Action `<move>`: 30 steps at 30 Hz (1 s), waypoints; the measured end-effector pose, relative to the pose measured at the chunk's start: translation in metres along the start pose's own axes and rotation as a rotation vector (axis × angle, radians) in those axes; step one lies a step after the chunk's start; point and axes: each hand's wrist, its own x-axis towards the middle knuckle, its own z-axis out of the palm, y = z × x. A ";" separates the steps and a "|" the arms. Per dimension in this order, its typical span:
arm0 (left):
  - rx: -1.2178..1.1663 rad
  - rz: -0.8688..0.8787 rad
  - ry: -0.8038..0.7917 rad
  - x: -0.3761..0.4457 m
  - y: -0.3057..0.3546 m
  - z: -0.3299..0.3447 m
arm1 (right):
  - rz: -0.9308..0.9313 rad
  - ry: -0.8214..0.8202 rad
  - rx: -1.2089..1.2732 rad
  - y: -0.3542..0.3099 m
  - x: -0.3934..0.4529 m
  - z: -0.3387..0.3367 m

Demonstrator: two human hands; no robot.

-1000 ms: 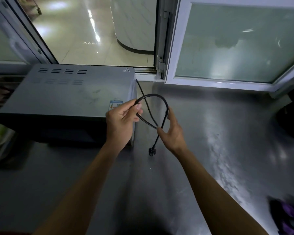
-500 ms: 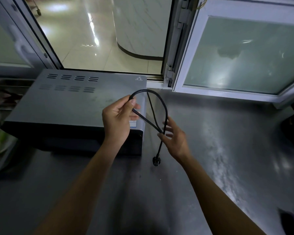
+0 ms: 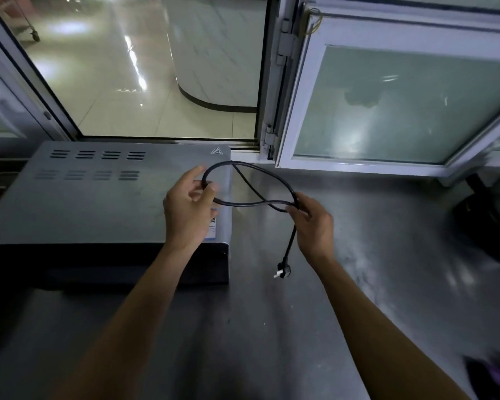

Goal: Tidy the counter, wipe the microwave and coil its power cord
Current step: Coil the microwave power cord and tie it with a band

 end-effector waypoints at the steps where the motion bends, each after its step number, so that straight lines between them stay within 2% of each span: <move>1: 0.044 0.027 -0.010 0.001 -0.001 0.003 | -0.010 0.019 0.014 -0.002 0.003 -0.003; 6: 0.296 0.259 -0.049 0.005 -0.004 0.017 | -0.040 0.137 0.000 -0.005 0.017 -0.016; 11: 0.460 0.347 -0.190 0.008 -0.003 0.034 | -0.127 0.215 -0.056 -0.015 0.026 -0.033; 17: 0.808 0.518 -0.386 0.013 0.001 0.062 | -0.225 0.207 -0.132 -0.026 0.032 -0.050; 21: 0.941 0.636 -0.501 0.010 0.016 0.082 | -0.260 0.214 -0.155 -0.026 0.033 -0.056; 23: 0.935 0.635 -0.541 0.007 0.019 0.090 | -0.259 0.216 -0.155 -0.024 0.036 -0.059; 26: 0.797 0.562 -0.577 0.006 0.016 0.096 | -0.267 0.212 -0.169 -0.022 0.038 -0.064; 30: 0.748 0.583 -0.507 0.006 0.007 0.099 | -0.204 0.187 -0.099 -0.017 0.039 -0.067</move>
